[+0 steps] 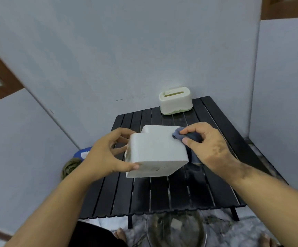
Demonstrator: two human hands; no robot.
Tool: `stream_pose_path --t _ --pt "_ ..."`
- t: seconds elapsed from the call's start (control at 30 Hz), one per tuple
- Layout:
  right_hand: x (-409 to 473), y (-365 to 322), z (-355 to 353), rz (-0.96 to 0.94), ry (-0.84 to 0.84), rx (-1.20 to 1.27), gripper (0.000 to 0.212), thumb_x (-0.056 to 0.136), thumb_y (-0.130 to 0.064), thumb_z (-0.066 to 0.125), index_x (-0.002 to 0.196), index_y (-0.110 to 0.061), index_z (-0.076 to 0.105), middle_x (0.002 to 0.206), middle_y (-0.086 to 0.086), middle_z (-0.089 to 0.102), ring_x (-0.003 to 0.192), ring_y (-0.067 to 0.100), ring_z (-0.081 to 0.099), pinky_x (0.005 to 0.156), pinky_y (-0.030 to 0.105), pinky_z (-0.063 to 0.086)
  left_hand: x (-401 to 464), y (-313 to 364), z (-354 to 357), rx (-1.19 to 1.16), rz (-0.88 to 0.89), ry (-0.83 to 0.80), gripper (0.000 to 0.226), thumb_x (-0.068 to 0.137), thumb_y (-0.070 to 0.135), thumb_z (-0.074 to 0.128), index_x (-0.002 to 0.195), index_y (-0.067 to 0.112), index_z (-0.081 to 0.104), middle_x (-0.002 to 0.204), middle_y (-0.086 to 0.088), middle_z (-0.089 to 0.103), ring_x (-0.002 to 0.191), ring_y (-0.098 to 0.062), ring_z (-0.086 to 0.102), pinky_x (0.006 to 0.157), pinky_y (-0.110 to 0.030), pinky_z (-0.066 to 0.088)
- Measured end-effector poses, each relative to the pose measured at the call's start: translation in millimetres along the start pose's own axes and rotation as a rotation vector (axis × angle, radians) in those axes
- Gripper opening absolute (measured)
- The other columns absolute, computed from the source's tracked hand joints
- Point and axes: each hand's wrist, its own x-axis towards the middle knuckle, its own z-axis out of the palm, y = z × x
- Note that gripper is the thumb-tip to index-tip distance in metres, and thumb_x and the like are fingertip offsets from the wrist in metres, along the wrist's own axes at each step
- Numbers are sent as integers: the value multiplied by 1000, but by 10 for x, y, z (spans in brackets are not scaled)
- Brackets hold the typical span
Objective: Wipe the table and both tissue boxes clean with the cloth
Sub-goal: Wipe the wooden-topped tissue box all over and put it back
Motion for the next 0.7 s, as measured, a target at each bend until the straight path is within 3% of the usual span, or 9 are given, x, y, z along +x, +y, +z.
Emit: stream_pose_path --t 0.1,0.17,0.23,0.3,0.33,0.4,0.47,0.63,0.7 --pt "-146 -172 302 -324 8 -201 18 86 -1 66 88 -16 75 99 -4 61 96 1 55 88 5 38 -68 -100 28 -80 3 71 72 53 31 96 118 32 67 125 1 67 121 -19 61 102 -36 55" --pt "-287 -345 553 -547 -130 -247 23 88 -7 54 95 -11 76 101 1 64 98 11 55 92 14 40 -123 -146 61 -125 0 106 73 50 29 97 117 34 68 122 1 69 120 -19 62 102 -36 55" --pt "-348 -456 608 -716 -372 -263 32 88 -14 47 104 -11 75 106 3 67 99 17 55 92 21 42 -178 -192 95 -149 -6 139 76 49 24 97 118 33 68 119 -1 70 120 -19 63 105 -38 53" --pt "-206 -359 507 -824 -416 -345 34 90 -12 47 111 -13 73 113 1 67 101 16 54 94 24 42 -217 -216 119 -162 -10 156 77 48 21 97 120 31 68 117 0 71 120 -18 63 107 -39 52" --pt "-93 -262 437 -777 -334 -352 33 91 -11 49 114 -15 72 116 -1 67 104 16 54 97 28 42 -226 -214 126 -157 -13 161 77 48 21 97 120 31 68 118 1 70 120 -17 62 107 -38 52" --pt "101 -104 316 -501 -76 -290 28 94 -11 54 113 -20 73 117 -7 66 109 15 51 100 33 42 -226 -200 137 -140 -21 169 78 49 21 97 120 33 68 120 4 69 121 -15 62 107 -38 52" --pt "140 -107 396 -335 1 -248 26 94 -9 56 111 -20 74 116 -7 65 112 14 48 101 29 39 -216 -183 152 -136 -26 173 78 50 17 98 121 31 68 119 6 69 119 -13 63 107 -36 52" --pt "126 -312 618 -727 -289 -339 28 93 -11 56 114 -21 72 119 -2 65 105 17 51 98 25 36 -203 -190 162 -108 -13 165 77 55 0 98 120 26 67 118 4 70 117 -16 63 102 -32 55" --pt "297 -202 492 -580 -165 -303 27 92 -6 61 112 -19 73 115 -6 66 105 12 53 99 26 40 -191 -197 153 -114 -16 177 77 56 4 99 120 29 67 118 4 69 118 -16 62 101 -33 56"
